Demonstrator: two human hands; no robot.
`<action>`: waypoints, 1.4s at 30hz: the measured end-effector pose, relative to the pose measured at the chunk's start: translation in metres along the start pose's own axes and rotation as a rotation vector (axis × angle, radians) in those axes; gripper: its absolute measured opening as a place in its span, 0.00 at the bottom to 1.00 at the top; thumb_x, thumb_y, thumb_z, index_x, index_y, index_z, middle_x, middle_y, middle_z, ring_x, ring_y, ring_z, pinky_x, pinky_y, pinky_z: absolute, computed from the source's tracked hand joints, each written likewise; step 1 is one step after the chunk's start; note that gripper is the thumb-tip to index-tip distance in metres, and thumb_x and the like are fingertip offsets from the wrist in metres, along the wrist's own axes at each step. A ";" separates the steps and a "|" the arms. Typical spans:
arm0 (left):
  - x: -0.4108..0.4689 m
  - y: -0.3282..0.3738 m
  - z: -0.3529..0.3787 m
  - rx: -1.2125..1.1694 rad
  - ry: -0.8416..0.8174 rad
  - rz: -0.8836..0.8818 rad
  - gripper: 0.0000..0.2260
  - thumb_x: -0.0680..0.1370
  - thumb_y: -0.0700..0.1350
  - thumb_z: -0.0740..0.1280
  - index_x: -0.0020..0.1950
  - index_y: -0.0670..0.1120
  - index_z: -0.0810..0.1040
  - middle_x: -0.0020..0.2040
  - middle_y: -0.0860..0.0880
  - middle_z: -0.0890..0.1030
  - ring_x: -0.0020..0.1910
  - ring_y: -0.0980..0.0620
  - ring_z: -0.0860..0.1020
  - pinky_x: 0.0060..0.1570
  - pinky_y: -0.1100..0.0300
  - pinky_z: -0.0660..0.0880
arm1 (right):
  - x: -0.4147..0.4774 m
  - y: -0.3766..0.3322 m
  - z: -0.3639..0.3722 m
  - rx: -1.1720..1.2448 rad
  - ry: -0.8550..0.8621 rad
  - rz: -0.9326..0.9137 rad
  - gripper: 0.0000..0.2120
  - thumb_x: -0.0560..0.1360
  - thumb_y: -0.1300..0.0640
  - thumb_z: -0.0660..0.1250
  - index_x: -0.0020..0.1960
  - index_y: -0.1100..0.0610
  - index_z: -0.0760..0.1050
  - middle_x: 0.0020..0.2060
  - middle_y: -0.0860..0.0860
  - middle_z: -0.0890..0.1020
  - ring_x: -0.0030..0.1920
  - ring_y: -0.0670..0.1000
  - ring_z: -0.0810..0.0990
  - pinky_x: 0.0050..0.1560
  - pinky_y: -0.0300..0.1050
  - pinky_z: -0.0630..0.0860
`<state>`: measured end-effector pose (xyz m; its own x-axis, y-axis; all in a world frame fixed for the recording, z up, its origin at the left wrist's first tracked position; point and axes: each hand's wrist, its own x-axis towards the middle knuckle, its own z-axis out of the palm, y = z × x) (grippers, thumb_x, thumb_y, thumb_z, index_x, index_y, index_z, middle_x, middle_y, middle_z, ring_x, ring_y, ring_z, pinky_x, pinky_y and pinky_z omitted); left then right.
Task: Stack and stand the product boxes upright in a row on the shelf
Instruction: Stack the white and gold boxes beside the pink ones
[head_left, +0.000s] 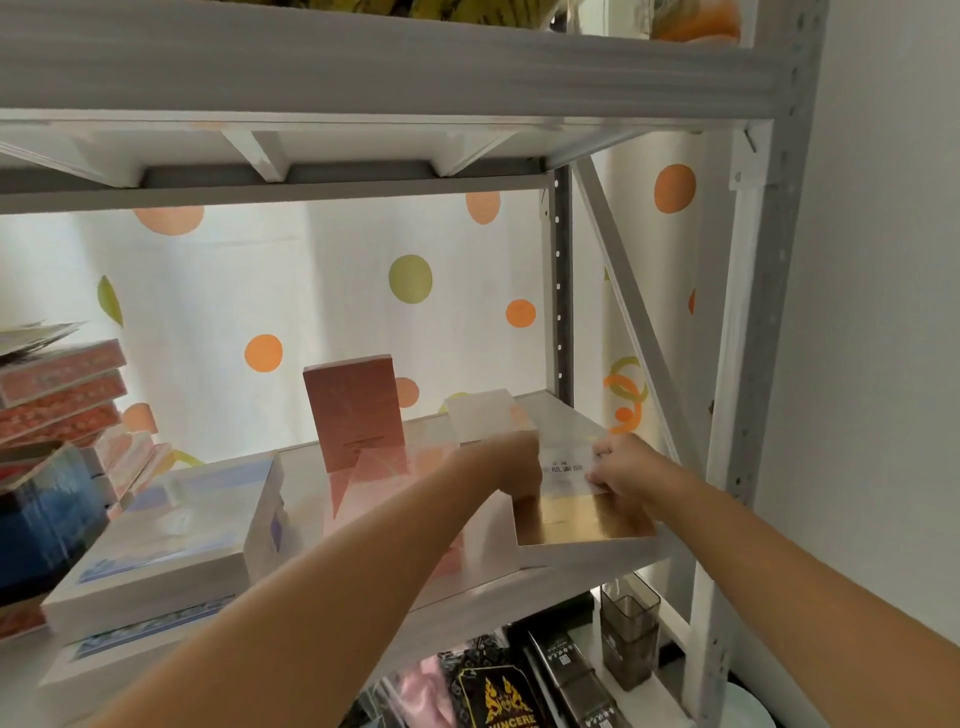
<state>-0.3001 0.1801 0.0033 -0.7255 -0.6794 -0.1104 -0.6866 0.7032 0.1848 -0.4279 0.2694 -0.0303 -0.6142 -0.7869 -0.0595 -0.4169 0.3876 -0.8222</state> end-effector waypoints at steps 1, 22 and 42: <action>0.001 0.001 0.006 0.070 -0.035 0.037 0.08 0.79 0.38 0.61 0.55 0.39 0.77 0.35 0.50 0.68 0.37 0.50 0.71 0.33 0.62 0.68 | 0.002 0.002 0.002 -0.053 -0.025 -0.010 0.05 0.74 0.67 0.66 0.40 0.60 0.75 0.43 0.59 0.80 0.48 0.58 0.80 0.40 0.43 0.73; 0.088 -0.063 -0.083 -0.846 0.359 -0.307 0.11 0.77 0.34 0.63 0.36 0.44 0.70 0.36 0.47 0.75 0.39 0.48 0.77 0.52 0.53 0.78 | 0.117 -0.092 0.005 0.624 -0.054 0.187 0.03 0.78 0.67 0.59 0.48 0.65 0.71 0.34 0.58 0.74 0.33 0.52 0.73 0.37 0.42 0.74; 0.142 -0.092 -0.044 -0.649 -0.050 -0.674 0.27 0.80 0.49 0.64 0.74 0.38 0.61 0.50 0.42 0.75 0.50 0.46 0.76 0.61 0.56 0.75 | 0.187 -0.089 0.027 0.380 -0.271 0.413 0.26 0.78 0.56 0.63 0.72 0.61 0.60 0.47 0.63 0.80 0.40 0.59 0.80 0.38 0.53 0.74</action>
<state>-0.3379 0.0099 0.0136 -0.1962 -0.8804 -0.4317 -0.8128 -0.1002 0.5738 -0.4877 0.0749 0.0164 -0.4615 -0.7213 -0.5165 0.1170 0.5276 -0.8414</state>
